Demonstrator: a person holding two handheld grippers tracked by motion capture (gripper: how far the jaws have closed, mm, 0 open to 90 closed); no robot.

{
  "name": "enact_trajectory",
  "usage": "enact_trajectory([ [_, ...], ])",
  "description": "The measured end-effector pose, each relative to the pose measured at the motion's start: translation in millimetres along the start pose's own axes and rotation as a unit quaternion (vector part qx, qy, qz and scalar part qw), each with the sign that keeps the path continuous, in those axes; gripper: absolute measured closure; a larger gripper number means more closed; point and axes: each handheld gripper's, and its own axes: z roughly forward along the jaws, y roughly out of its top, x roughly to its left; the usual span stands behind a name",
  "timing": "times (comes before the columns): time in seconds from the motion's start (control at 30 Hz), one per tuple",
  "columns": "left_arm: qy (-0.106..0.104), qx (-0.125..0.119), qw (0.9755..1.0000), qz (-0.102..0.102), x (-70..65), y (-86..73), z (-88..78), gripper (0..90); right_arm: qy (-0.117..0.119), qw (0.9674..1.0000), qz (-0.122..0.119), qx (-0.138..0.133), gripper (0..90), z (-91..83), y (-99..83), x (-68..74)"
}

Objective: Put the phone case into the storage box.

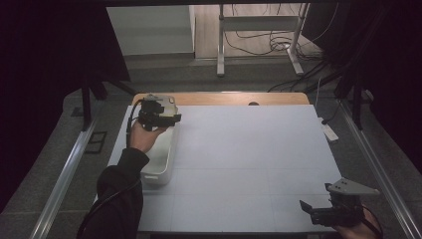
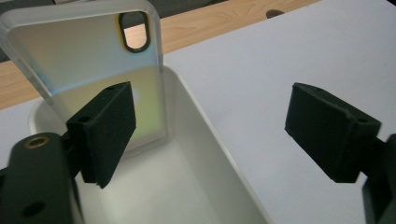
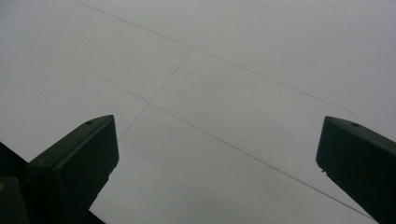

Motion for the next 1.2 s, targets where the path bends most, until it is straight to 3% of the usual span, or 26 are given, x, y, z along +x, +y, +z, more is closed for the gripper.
enact_trajectory([
  [0.27, -0.014, -0.005, 0.9999, 0.000, -3.3, -3.1, -7.1, 9.6, 0.002, 1.0000, 0.002, 0.001, 0.0, 0.1, 0.0, -0.3],
  [0.87, -0.020, -0.015, 0.9986, 0.047, -20.7, -14.0, -24.6, 2.3, -0.022, 0.9995, 0.015, 0.015, 0.0, 2.9, 1.0, -0.6],
  [1.2, -0.026, -0.021, 0.9978, 0.058, -29.7, -24.1, -33.7, 1.1, -0.027, 0.9987, 0.026, 0.034, 0.0, 6.5, 2.0, -2.4],
])
